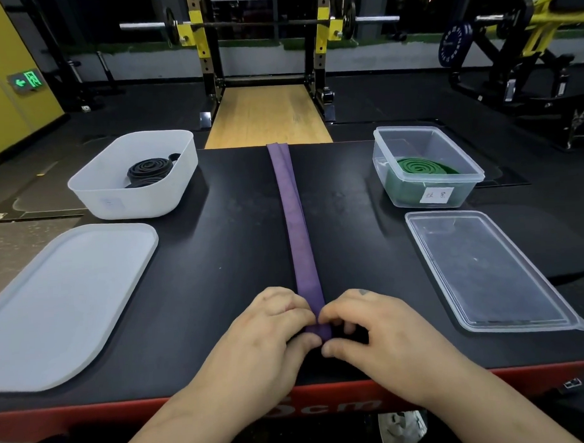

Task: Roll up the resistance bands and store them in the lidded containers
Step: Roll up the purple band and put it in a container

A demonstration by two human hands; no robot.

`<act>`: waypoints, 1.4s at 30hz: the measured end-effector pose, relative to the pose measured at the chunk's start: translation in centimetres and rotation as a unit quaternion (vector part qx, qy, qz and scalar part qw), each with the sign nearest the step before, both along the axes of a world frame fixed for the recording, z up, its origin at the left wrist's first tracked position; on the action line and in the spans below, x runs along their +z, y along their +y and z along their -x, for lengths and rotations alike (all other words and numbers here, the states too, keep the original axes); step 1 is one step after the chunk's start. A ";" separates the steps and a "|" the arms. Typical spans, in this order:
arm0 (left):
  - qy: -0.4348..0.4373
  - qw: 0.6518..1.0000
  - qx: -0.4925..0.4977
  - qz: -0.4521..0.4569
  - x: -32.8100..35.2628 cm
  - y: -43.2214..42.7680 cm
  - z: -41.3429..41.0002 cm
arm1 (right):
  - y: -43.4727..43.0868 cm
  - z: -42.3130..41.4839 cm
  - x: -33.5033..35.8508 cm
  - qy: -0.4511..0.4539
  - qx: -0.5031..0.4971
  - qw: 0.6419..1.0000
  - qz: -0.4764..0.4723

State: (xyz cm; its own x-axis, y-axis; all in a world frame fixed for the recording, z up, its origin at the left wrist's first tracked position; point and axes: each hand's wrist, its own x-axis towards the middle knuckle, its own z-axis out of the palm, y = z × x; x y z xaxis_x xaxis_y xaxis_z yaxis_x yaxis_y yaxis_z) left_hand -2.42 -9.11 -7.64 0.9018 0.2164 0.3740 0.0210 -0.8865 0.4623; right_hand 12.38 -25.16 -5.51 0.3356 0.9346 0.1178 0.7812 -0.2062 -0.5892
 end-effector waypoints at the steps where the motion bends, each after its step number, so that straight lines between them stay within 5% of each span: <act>1: 0.001 1.000 0.002 -0.001 0.0 0.0 0.0 | 0.1 0.0 -0.1 -0.003 -0.003 1.000 -0.003; 26: 0.002 0.998 0.053 0.017 -0.3 0.4 -0.7 | 2.4 -0.3 -0.9 0.017 -0.083 0.994 -0.062; 42: 0.077 0.994 0.081 -0.016 -0.1 1.2 -1.7 | 2.8 -0.1 -0.7 -0.047 -0.077 0.996 0.008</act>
State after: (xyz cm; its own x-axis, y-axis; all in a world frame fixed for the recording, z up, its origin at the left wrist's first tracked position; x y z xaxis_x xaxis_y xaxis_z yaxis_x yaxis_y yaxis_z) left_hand -0.74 -7.89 -7.75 0.9033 0.3534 0.2432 0.2330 -0.8801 0.4136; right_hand 12.48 -22.40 -6.19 0.4631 0.8749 0.1417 0.7910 -0.3358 -0.5114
